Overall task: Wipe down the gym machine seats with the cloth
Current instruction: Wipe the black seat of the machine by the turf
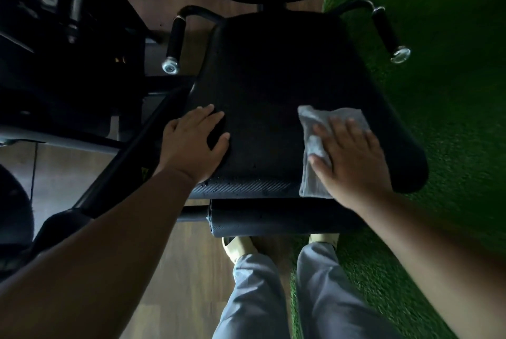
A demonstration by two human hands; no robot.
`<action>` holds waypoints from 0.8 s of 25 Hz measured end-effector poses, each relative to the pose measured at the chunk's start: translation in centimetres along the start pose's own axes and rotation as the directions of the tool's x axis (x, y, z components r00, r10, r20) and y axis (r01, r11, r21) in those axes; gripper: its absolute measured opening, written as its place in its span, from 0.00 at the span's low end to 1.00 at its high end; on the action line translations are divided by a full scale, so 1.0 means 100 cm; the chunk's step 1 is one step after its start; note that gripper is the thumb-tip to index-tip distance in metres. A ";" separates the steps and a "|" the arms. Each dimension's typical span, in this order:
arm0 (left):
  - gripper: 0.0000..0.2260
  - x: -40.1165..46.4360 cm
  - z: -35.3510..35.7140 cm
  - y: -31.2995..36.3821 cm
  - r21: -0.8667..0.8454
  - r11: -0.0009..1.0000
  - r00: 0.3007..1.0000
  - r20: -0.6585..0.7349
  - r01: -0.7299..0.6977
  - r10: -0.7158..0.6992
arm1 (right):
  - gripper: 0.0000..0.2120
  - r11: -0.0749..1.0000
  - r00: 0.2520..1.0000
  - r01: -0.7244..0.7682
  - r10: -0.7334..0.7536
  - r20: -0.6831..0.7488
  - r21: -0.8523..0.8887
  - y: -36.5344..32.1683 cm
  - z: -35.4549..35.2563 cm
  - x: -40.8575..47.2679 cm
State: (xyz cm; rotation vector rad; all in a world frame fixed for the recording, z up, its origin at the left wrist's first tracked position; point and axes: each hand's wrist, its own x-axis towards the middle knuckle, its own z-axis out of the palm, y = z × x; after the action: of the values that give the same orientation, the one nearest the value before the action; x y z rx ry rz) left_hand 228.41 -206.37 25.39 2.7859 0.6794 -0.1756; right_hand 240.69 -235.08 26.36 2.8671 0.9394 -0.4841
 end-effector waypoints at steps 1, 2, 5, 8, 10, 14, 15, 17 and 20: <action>0.24 0.001 0.001 0.001 -0.001 1.000 1.000 -0.006 -0.003 0.003 | 0.34 0.993 0.993 -0.113 0.114 -0.023 0.013 -0.010 -0.003 0.013; 0.24 0.000 0.001 0.001 -0.005 1.000 1.000 -0.010 -0.007 0.007 | 0.34 0.980 0.980 -0.197 0.198 -0.032 0.029 -0.030 -0.007 0.023; 0.24 0.001 0.001 -0.003 -0.024 1.000 1.000 -0.008 -0.004 0.004 | 0.32 0.999 0.999 -0.022 0.023 -0.023 0.031 -0.090 -0.010 0.024; 0.24 0.000 -0.001 -0.002 -0.022 0.999 1.000 -0.007 -0.025 0.025 | 0.30 0.977 0.977 0.215 -0.215 -0.008 0.005 -0.059 -0.004 -0.010; 0.24 0.000 -0.003 0.000 -0.028 0.999 0.999 0.003 -0.040 0.040 | 0.30 0.997 0.997 0.072 -0.072 0.014 0.022 -0.012 -0.003 -0.019; 0.23 0.007 -0.010 0.003 -0.030 0.999 0.999 0.033 -0.021 0.022 | 0.30 0.936 0.941 -0.339 0.337 0.036 0.092 0.021 -0.016 0.031; 0.22 0.014 -0.012 0.009 -0.025 0.999 0.999 0.027 -0.028 0.029 | 0.30 0.932 0.938 -0.345 0.342 0.048 0.107 0.005 -0.021 0.045; 0.23 0.036 -0.011 0.027 -0.001 0.998 0.996 0.051 -0.066 0.066 | 0.30 0.983 0.986 -0.163 0.159 0.048 0.090 -0.033 -0.023 0.059; 0.26 0.073 -0.004 0.060 0.001 0.996 0.986 0.142 -0.085 0.084 | 0.31 0.980 0.977 0.183 -0.190 0.096 0.077 -0.020 -0.025 0.035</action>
State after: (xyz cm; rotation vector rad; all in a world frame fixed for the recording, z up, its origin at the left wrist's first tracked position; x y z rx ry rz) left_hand 237.71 -208.19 25.83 2.7702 0.5254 -0.3560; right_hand 242.88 -231.06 27.65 2.7929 1.2023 -0.6861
